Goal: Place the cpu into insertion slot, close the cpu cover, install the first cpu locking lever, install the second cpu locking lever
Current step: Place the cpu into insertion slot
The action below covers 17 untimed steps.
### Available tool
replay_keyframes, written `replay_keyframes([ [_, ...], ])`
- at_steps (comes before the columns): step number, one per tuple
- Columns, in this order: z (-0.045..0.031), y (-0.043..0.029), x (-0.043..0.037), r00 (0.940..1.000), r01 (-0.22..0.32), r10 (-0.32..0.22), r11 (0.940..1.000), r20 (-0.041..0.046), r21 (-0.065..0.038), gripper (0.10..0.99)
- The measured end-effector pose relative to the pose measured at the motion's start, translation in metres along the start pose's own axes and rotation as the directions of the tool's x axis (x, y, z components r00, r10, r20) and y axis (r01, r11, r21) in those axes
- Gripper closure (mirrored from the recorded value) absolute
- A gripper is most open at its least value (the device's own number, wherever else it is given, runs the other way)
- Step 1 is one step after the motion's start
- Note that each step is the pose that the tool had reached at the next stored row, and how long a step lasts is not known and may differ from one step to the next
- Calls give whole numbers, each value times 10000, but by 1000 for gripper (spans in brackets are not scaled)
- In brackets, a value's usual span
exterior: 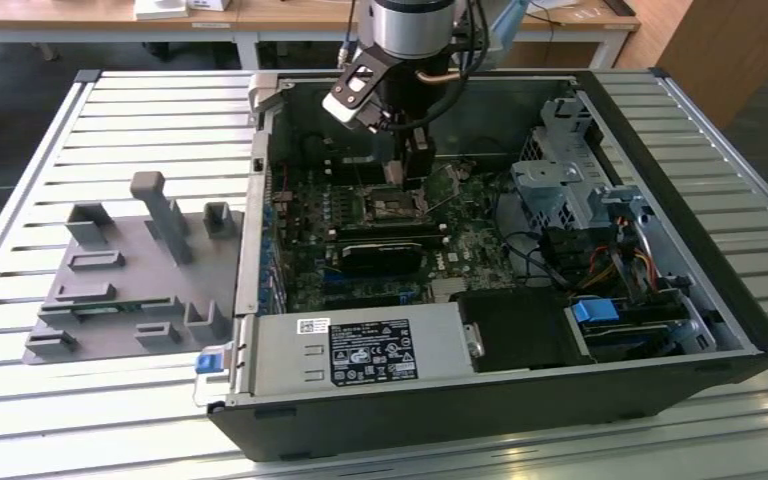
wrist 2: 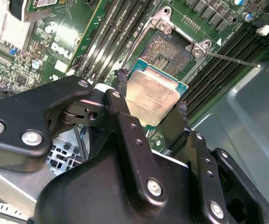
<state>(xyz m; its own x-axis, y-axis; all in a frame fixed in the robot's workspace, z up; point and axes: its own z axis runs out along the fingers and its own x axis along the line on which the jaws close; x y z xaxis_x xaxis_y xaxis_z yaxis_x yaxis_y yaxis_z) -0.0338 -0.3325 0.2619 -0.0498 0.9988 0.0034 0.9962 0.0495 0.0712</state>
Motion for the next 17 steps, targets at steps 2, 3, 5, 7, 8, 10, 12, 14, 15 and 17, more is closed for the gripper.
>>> replay_keyframes([
  [2,34,-26,2,10000,0,0,10000,1,0,545],
  [3,49,-40,4,10000,1,-1,10000,2,0,545],
  [5,77,-53,7,10000,0,0,10000,4,0,545],
  [7,90,-53,8,10000,1,-1,10000,5,0,545],
  [8,92,-54,8,10000,1,-1,10000,5,0,545],
  [10,94,-54,8,10000,0,0,10000,7,1,545],
  [12,99,-54,8,10000,1,-1,10000,5,0,545],
  [14,102,-55,8,10000,0,0,10000,6,1,545],
  [15,103,-55,8,10000,0,0,10000,6,0,545],
  [17,106,-55,8,10000,0,0,10000,5,0,545],
])
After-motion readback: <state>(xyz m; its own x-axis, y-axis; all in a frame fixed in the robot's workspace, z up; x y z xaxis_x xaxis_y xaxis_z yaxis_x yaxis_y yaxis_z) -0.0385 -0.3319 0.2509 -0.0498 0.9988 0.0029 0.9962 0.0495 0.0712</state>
